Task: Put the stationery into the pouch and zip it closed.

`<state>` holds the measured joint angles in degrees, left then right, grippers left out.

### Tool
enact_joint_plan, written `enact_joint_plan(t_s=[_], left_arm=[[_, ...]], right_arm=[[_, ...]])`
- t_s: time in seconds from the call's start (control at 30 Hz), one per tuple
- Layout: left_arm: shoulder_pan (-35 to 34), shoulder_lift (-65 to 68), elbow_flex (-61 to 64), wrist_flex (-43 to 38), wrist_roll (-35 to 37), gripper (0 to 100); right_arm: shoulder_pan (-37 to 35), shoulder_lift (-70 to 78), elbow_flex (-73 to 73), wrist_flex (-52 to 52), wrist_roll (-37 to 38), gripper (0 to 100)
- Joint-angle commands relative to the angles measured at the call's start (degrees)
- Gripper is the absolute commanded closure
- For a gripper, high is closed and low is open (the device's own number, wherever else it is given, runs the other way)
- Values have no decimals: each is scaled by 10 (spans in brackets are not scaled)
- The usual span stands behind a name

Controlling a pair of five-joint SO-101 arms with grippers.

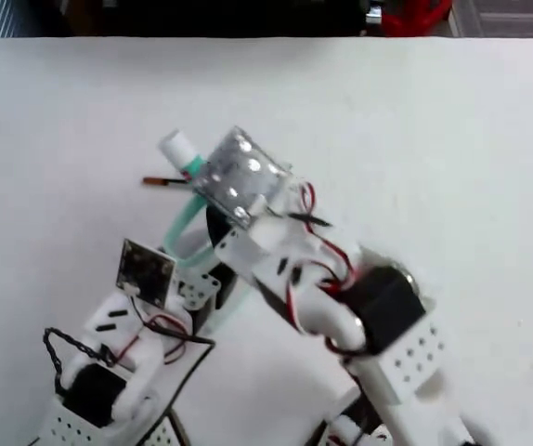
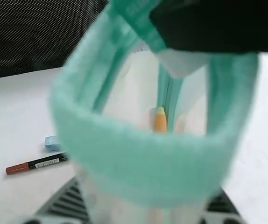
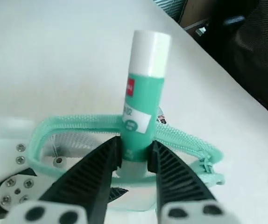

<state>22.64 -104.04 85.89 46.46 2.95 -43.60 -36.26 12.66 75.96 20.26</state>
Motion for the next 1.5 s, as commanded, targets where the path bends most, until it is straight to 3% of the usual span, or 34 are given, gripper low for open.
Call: enact_joint_plan(t_s=[0.0, 0.3, 0.5, 1.0, 1.13, 1.33, 1.47], left_arm=[[-3, -6, -18, 1, 4, 815], [-3, -6, -18, 1, 4, 815], [-3, -6, -18, 1, 4, 815], [-3, -6, -18, 1, 5, 815], [-3, -6, -18, 2, 4, 825], [-3, -6, -18, -3, -17, 982], [-3, -6, -18, -1, -18, 976]], right_arm=[[-21, 124, -41, 72, 14, 973], [-16, 167, -185, 225, 34, 837], [7, 150, -187, 225, 49, 830], [15, 103, -291, 211, 44, 840], [26, 82, -299, 182, 29, 969], [28, 63, -301, 172, 9, 961], [49, 50, -300, 172, 9, 975]])
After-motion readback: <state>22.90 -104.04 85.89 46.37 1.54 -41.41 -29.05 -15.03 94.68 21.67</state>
